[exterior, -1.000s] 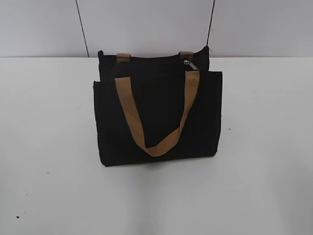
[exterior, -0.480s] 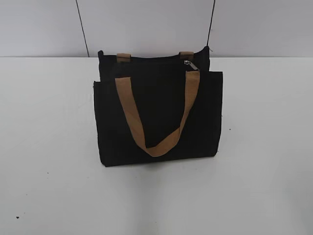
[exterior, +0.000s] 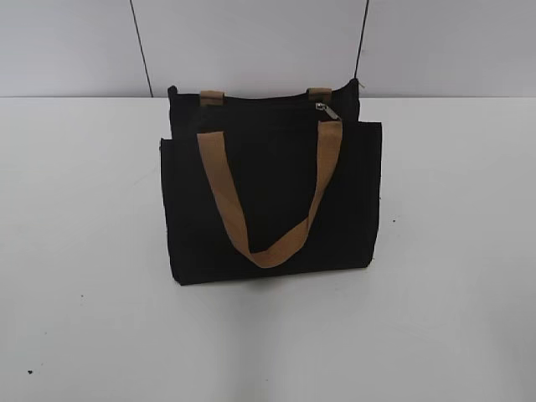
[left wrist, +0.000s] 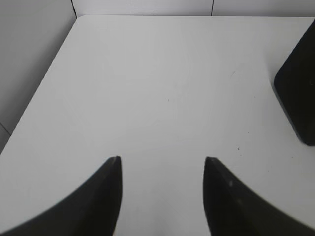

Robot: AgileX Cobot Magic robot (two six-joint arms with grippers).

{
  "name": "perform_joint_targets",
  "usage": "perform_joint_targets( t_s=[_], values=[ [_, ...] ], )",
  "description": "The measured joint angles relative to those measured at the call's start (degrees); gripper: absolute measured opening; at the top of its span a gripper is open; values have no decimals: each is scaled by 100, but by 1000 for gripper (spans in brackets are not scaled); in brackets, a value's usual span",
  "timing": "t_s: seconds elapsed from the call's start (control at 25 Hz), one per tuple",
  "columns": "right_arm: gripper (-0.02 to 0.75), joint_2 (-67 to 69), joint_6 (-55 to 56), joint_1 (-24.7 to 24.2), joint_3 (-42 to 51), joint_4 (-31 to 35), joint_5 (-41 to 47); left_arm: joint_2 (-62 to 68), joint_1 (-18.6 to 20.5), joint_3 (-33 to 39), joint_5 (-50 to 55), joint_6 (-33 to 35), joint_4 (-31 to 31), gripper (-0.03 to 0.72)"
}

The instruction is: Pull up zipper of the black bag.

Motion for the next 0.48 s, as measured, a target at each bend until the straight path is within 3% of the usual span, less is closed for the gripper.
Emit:
perform_joint_targets(
  t_s=[0.48],
  values=[
    [552, 0, 0, 0, 0, 59, 0, 0, 227, 0, 0, 0, 0, 333]
  ],
)
